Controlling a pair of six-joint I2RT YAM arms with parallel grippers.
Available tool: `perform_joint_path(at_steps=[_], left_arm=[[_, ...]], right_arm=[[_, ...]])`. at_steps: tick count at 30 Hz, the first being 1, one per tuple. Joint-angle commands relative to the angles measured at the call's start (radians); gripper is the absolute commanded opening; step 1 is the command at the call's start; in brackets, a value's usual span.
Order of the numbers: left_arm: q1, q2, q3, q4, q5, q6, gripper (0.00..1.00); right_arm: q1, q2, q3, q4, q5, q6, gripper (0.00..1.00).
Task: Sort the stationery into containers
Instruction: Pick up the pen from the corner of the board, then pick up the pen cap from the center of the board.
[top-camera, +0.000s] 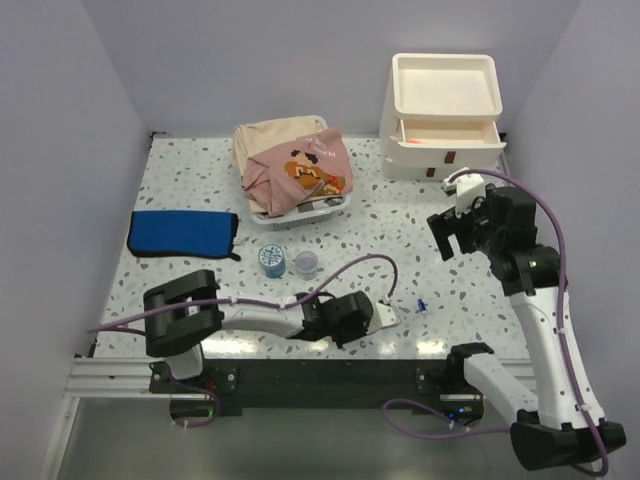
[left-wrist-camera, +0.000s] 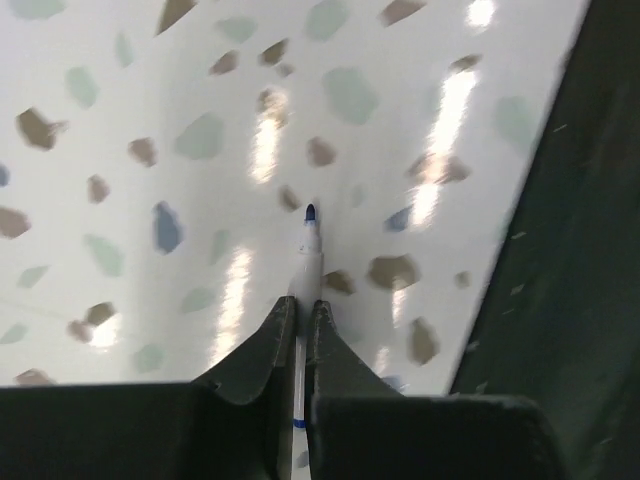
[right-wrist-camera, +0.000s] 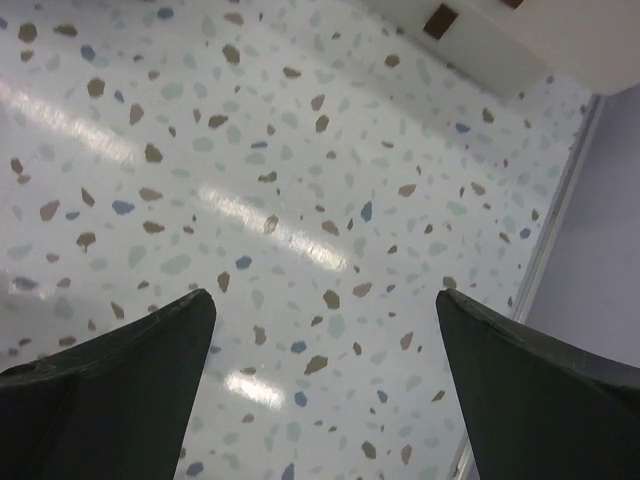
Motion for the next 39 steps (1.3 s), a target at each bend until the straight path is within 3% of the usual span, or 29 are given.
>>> perform_joint_path(at_steps=[1,6,12,16,22,34,39], left_arm=[[0.196,-0.026,-0.04,-0.277,0.089,0.264,0.0],[0.36,-0.072,-0.091,-0.212,0.192,0.366,0.0],[0.446,-0.078,-0.109,-0.109,0.298,0.435,0.0],[0.454,-0.044,-0.082,-0.112,0.333,0.427,0.0],[0.456,-0.032,-0.039,-0.119,0.356,0.404,0.0],[0.48,-0.003,-0.057,-0.116,0.332,0.378,0.0],[0.5,-0.008,-0.06,-0.104,0.336,0.363,0.0]], right_arm=[[-0.003,0.132,0.064,-0.183,-0.054,-0.044,0.96],[-0.003,0.317,0.169,-0.41,-0.148,0.078,0.9],[0.029,0.468,0.228,-0.438,-0.171,0.104,0.84],[0.162,0.535,0.19,-0.442,-0.091,0.085,0.81],[0.198,0.612,0.018,-0.366,0.085,-0.021,0.8],[0.19,0.675,-0.139,-0.245,0.111,-0.113,0.69],[0.194,0.629,-0.214,-0.159,0.073,-0.156,0.6]])
